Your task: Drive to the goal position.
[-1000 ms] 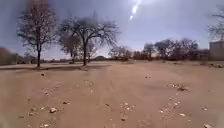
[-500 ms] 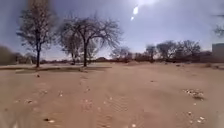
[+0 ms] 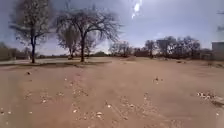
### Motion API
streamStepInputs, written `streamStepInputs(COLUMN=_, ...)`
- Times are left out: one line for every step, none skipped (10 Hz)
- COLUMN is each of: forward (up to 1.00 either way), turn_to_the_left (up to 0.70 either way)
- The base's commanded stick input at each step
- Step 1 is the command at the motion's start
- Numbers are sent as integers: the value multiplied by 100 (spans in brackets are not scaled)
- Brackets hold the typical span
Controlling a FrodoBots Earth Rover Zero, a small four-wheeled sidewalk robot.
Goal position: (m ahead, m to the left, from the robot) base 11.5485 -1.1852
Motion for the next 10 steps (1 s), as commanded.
streamStepInputs(forward=100, turn_to_the_left=0)
streamStepInputs(forward=100, turn_to_the_left=0)
streamStepInputs(forward=100, turn_to_the_left=0)
streamStepInputs(forward=100, turn_to_the_left=0)
streamStepInputs(forward=100, turn_to_the_left=0)
streamStepInputs(forward=100, turn_to_the_left=0)
streamStepInputs(forward=100, turn_to_the_left=0)
streamStepInputs(forward=100, turn_to_the_left=0)
streamStepInputs(forward=100, turn_to_the_left=0)
streamStepInputs(forward=100, turn_to_the_left=0)
